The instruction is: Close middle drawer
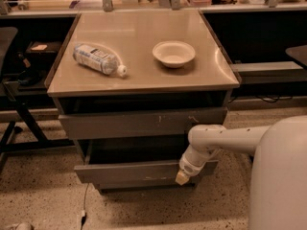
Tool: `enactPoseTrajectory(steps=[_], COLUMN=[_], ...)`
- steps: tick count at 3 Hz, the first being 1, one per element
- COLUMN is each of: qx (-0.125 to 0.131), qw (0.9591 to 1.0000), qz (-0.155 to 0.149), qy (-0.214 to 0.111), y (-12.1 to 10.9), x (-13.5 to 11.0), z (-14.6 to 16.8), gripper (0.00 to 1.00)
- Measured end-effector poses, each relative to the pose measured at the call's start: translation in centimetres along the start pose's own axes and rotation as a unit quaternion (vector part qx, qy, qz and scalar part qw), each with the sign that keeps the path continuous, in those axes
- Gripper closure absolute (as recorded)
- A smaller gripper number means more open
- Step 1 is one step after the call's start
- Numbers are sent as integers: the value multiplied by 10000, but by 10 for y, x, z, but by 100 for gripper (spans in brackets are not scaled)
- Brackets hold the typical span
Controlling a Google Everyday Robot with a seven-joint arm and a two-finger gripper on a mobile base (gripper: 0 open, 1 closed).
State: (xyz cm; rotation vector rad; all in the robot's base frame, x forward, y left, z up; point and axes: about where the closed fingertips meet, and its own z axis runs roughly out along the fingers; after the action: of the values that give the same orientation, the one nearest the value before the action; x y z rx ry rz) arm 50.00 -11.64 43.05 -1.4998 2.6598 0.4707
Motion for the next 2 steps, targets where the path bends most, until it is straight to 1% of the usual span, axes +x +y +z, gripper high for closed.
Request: enactPoseTrajectory(steps=[1, 2], qx=[271, 390], qw=[9996, 9992], qz=[-4, 24], qy=[-43, -18], y=[-10, -17], x=[-15, -23], z=[-5, 0], gripper=[100, 100])
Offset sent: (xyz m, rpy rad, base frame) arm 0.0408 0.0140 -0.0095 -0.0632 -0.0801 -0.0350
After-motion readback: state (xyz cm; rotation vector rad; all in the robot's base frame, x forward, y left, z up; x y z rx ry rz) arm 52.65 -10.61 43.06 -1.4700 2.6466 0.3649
